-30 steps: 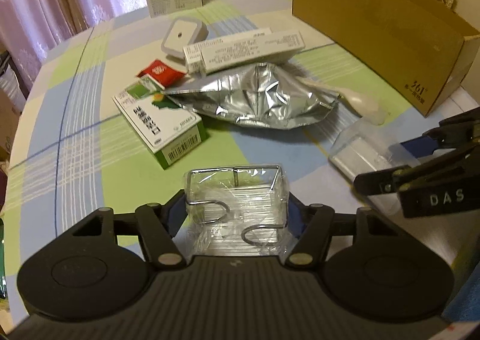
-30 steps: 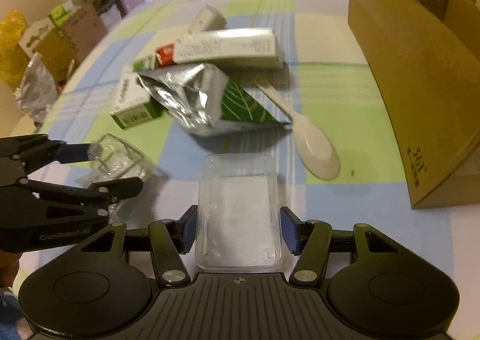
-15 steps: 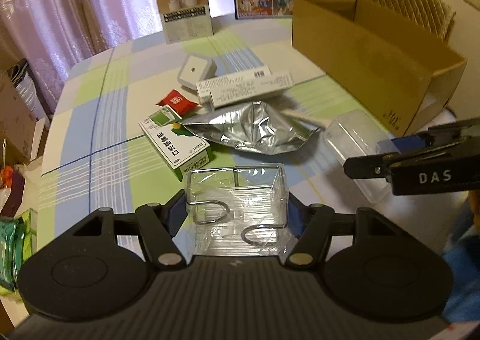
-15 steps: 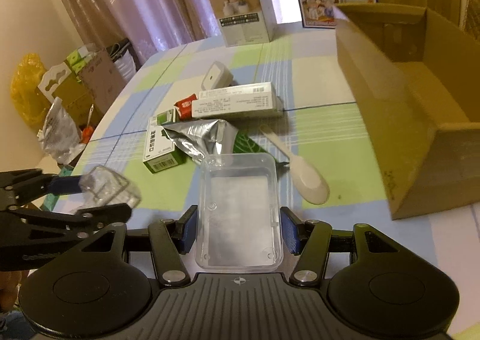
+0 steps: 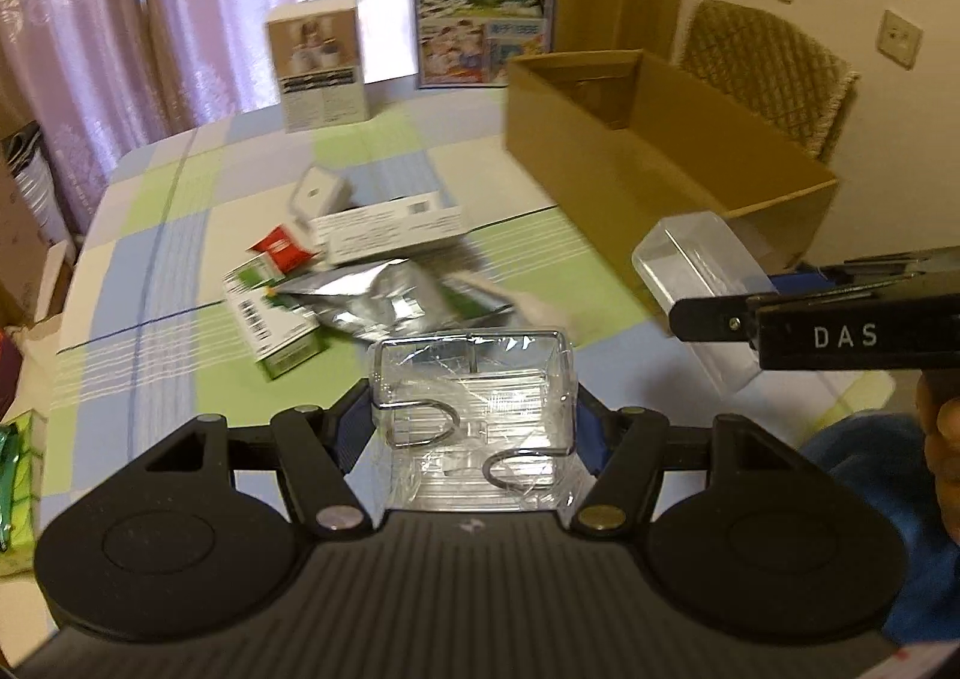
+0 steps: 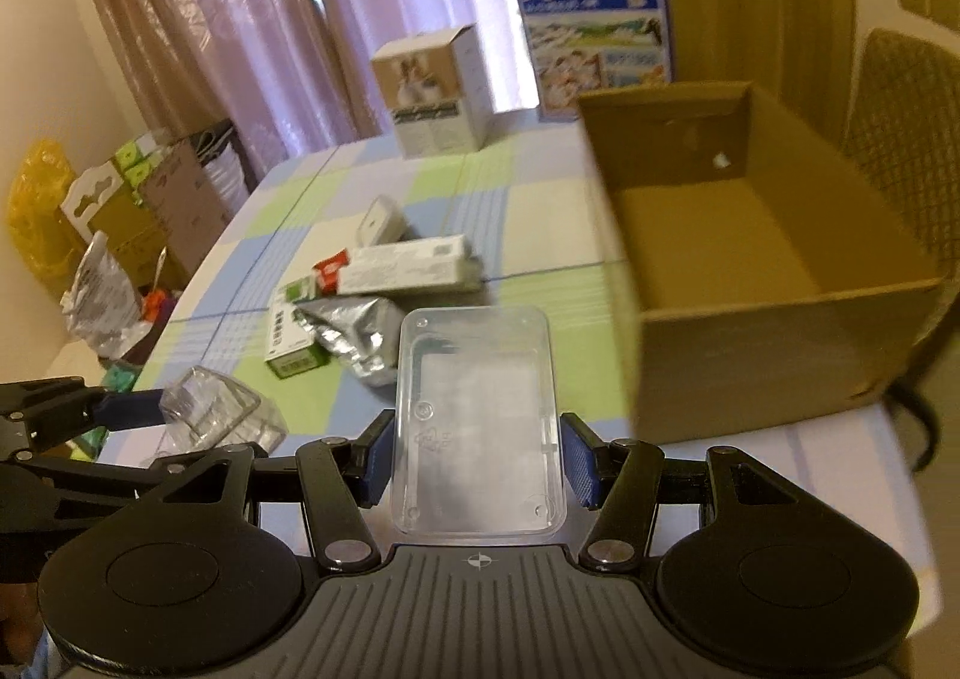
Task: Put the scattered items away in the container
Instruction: 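Carry both clear plastic items over the open cardboard box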
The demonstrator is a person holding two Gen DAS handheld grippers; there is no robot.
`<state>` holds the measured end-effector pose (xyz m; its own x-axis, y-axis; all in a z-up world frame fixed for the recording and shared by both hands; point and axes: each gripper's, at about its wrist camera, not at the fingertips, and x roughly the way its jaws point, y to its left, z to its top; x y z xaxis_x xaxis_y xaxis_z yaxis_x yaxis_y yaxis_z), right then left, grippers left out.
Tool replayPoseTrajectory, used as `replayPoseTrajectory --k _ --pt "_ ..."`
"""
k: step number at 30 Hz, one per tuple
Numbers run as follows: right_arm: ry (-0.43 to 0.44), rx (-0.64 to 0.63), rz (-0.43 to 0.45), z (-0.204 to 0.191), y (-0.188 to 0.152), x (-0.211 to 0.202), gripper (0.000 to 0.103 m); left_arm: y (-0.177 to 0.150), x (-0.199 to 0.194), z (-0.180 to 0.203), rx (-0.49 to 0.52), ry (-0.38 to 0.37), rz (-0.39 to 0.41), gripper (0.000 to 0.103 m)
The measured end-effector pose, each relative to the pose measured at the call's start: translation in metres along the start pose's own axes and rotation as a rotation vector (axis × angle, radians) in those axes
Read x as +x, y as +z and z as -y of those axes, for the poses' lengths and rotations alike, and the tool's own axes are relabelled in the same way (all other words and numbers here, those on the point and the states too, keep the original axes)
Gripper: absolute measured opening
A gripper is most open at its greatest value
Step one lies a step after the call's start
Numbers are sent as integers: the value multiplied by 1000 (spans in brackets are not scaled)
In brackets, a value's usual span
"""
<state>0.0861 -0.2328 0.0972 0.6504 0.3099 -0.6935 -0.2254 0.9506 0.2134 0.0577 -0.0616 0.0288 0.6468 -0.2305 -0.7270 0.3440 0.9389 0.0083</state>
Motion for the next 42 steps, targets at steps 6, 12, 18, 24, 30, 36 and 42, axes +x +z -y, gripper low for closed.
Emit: replayPoseTrajectory --k 6,12,18,24,30,36,42 --pt "-63 42 39 48 8 -28 54 22 5 39 27 -57 21 62" --pt "-117 73 83 92 25 -49 54 48 19 78 66 -105 33 62" --pt "-145 80 99 122 46 -48 54 76 36 108 84 -146 45 62" --pt "-155 82 90 147 67 -33 54 103 58 125 109 -180 55 62" --pt "-159 102 67 168 80 -12 54 127 88 135 133 -207 55 62" --pt "-161 123 61 180 92 3 54 141 114 140 161 -224 58 62" --pt "-169 142 61 188 98 13 54 149 138 147 198 -237 54 62"
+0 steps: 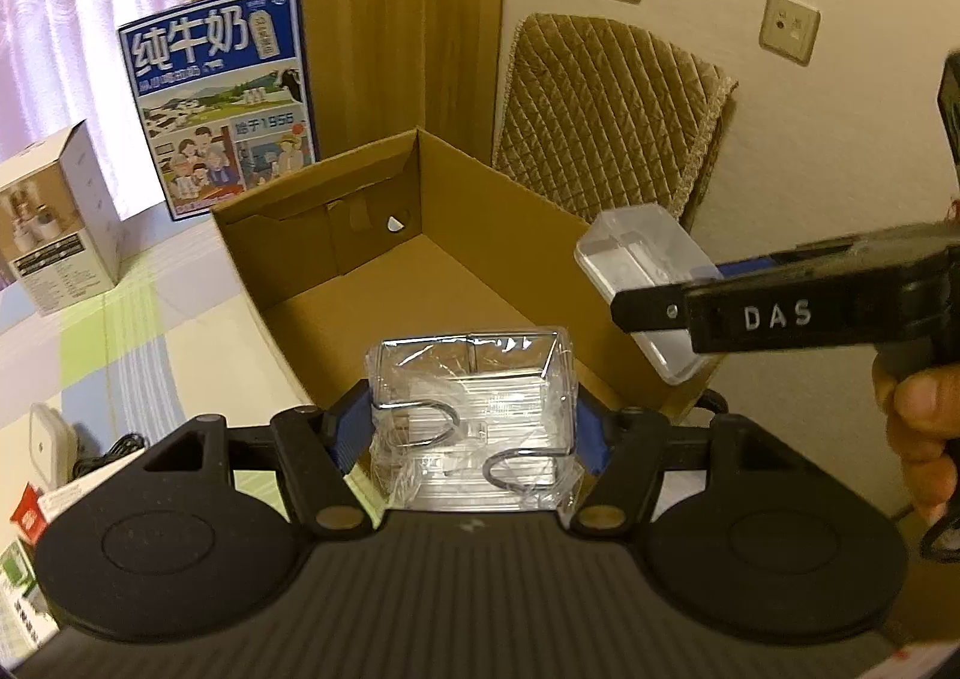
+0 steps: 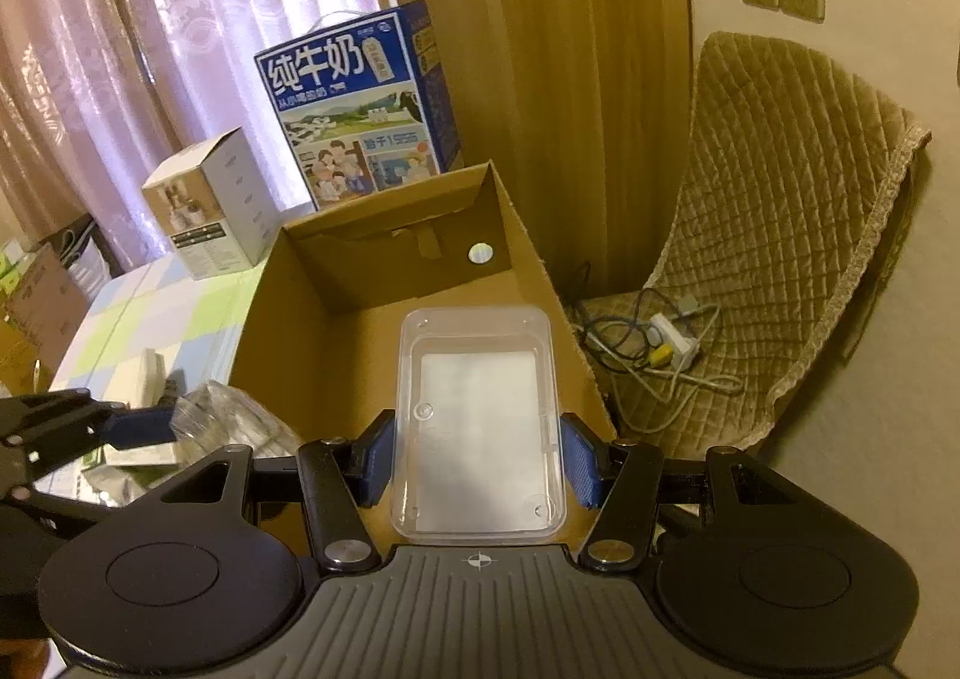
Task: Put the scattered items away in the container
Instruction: 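Carry both clear plastic items over the open cardboard box, then open the left tool to drop the tray while the right tool releases the box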
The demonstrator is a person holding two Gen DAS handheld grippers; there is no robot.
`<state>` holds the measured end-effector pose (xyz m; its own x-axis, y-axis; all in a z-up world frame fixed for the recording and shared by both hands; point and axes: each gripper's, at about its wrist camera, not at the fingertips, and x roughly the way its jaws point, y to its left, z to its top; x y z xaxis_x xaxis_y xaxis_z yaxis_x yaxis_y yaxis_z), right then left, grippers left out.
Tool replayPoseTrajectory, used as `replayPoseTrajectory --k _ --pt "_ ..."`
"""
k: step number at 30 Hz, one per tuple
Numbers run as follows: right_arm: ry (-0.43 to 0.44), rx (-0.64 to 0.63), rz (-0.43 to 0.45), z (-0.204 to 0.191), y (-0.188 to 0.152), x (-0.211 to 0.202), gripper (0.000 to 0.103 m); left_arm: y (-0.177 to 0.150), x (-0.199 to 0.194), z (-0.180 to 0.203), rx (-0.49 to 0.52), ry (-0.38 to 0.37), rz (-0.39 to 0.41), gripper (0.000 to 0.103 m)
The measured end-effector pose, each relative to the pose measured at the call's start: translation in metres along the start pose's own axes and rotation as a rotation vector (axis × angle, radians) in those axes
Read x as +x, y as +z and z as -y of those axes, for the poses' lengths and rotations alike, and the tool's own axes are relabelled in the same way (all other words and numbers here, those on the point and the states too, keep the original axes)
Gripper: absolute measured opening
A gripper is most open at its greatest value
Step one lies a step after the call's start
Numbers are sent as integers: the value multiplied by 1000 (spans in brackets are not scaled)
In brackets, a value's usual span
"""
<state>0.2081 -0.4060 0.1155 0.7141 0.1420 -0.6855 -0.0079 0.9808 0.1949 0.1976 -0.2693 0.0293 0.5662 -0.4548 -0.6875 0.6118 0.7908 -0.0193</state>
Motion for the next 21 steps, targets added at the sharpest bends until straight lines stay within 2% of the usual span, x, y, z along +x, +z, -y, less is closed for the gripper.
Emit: replayPoseTrajectory --k 7,9,21 --pt "-2 5 -11 4 1 8 54 2 18 4 17 -20 -17 64" --pt "0 6 -14 5 0 10 54 3 18 3 16 -12 -11 69" --pt "12 -11 -30 -7 -2 16 54 -8 -17 -22 -35 69 23 70"
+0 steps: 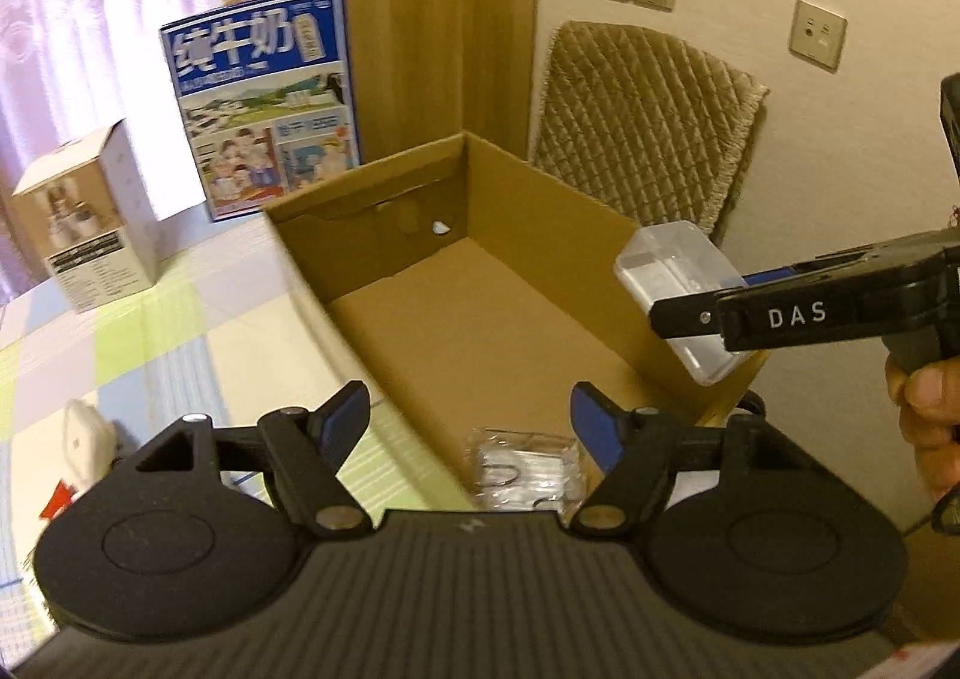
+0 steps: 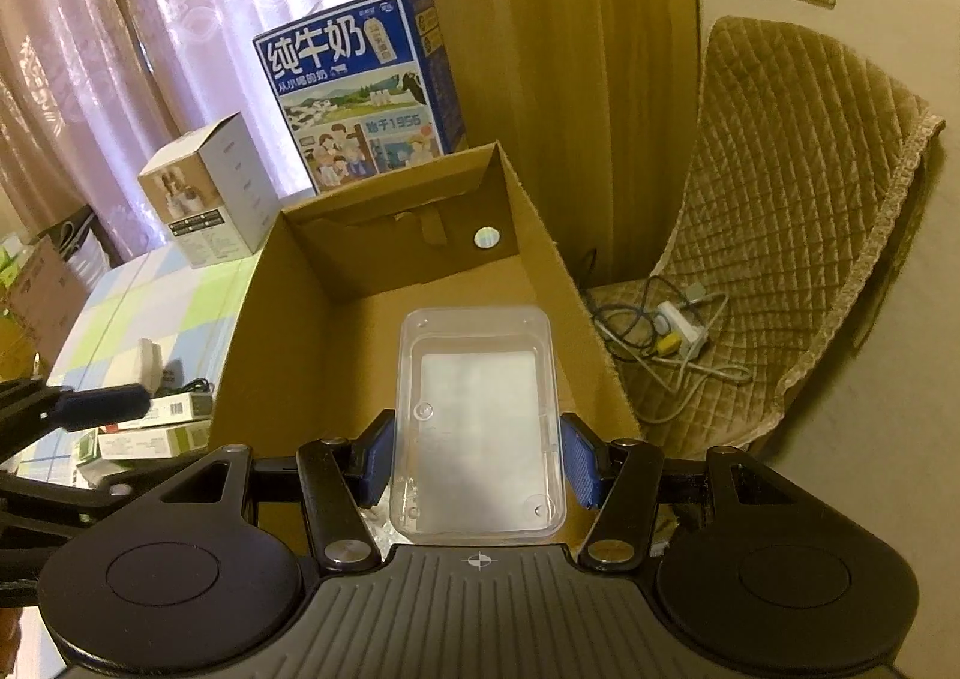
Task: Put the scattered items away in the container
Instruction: 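Open the left tool to drop the tray while the right tool releases the box, then withdraw both tools from the cardboard box back over the table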
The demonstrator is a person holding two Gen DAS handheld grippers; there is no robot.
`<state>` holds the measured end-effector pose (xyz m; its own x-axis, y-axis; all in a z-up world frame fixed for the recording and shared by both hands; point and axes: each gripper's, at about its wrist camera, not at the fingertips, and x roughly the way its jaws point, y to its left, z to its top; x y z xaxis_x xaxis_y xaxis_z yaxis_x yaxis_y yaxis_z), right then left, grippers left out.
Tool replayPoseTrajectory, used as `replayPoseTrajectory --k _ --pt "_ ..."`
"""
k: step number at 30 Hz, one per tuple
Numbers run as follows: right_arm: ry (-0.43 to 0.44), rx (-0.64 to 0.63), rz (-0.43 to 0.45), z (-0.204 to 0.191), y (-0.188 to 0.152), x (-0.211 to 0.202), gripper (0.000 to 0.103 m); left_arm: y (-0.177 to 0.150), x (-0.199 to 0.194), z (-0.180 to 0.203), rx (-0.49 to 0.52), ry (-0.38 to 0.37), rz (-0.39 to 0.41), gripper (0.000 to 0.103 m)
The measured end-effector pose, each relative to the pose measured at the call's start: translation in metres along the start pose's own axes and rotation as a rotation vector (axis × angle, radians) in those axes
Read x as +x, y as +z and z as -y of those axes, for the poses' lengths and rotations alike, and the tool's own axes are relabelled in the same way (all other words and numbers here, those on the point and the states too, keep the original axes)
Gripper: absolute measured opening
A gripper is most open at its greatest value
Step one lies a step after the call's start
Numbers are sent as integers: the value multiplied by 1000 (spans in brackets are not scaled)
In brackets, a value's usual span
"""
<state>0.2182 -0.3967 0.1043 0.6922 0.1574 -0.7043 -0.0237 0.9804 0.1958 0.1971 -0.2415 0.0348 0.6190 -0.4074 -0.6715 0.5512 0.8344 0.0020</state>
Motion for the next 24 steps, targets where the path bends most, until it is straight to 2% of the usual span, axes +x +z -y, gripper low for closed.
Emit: replayPoseTrajectory --k 7,10,24 --pt "17 -24 16 -9 3 11 55 -13 -16 -17 -38 26 4 71" --pt "27 -13 25 -9 4 11 66 -17 -22 -23 -56 27 1 71" --pt "25 -37 40 -36 -13 -27 75 -45 -56 -40 -138 55 -4 71"
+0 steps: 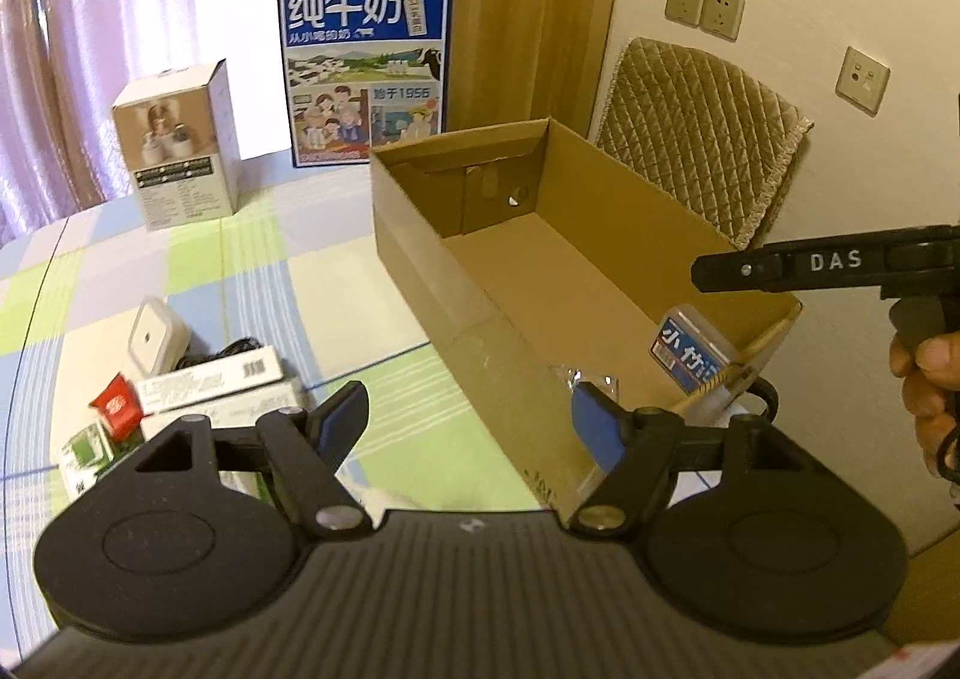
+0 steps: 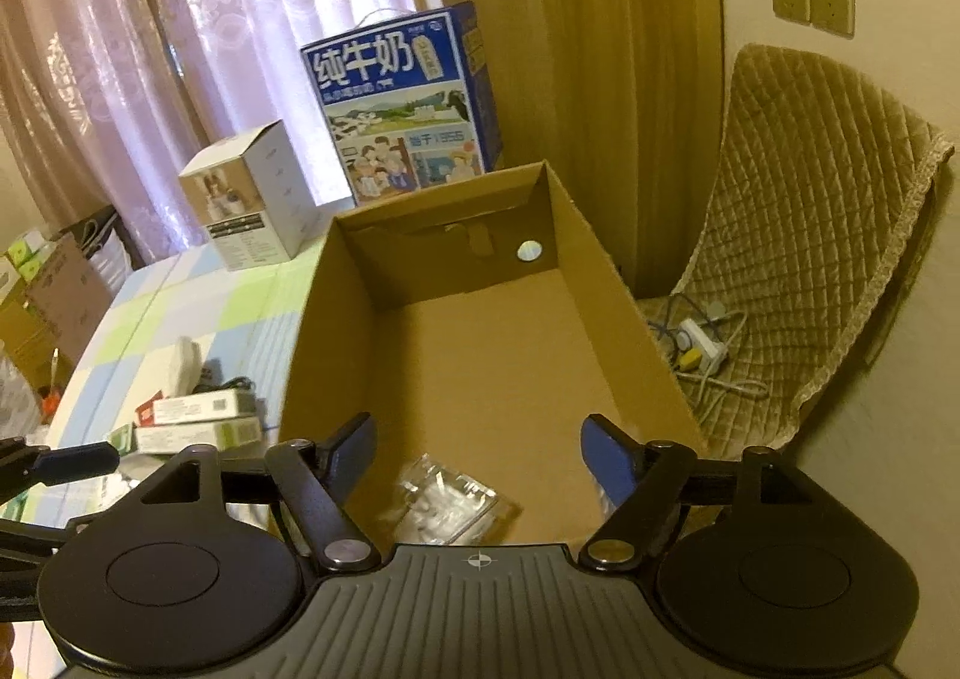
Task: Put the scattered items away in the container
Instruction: 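Withdraw both tools from the cardboard box back over the table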
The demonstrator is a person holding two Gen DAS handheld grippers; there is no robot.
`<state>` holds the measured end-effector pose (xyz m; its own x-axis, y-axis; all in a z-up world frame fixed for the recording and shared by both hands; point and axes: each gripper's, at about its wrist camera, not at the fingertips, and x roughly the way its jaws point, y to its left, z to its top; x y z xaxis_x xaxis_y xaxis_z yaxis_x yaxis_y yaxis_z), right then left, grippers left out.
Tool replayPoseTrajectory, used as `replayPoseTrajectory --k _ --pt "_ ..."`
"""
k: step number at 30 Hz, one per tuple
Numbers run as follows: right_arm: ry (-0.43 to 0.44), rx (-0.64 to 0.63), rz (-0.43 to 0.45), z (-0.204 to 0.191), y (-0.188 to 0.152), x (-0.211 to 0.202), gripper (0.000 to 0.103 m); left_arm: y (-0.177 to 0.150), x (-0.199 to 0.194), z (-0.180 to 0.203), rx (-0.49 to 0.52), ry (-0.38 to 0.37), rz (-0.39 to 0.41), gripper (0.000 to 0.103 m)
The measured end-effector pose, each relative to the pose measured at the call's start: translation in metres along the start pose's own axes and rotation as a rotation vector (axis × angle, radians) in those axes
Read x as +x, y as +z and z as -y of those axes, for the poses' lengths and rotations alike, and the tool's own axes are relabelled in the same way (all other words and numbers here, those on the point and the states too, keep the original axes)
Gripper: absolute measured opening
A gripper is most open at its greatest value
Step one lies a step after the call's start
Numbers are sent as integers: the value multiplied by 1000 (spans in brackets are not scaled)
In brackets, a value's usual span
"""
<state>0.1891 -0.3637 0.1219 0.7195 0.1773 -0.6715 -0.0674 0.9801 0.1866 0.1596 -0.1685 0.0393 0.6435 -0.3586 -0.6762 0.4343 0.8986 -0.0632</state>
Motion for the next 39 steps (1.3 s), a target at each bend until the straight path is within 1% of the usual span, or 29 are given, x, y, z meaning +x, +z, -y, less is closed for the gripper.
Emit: replayPoseTrajectory --k 5,11,18,25,30,39 --pt "6 -27 15 -19 -12 -17 78 -15 -19 -7 -22 20 0 73" --pt "38 -39 31 -39 -23 -37 81 -32 -46 -19 -40 55 5 75" --pt "98 -74 23 -68 -43 -50 84 -63 -80 -50 -84 134 -4 78" --pt "163 -139 -25 -100 -69 -45 85 -92 -111 -81 -138 203 -13 81" --pt "192 -175 -59 -117 -83 -38 85 -105 -122 -94 -153 237 -22 84" --pt "219 -254 -107 -137 -99 -22 85 -119 -128 -109 -183 245 -31 85"
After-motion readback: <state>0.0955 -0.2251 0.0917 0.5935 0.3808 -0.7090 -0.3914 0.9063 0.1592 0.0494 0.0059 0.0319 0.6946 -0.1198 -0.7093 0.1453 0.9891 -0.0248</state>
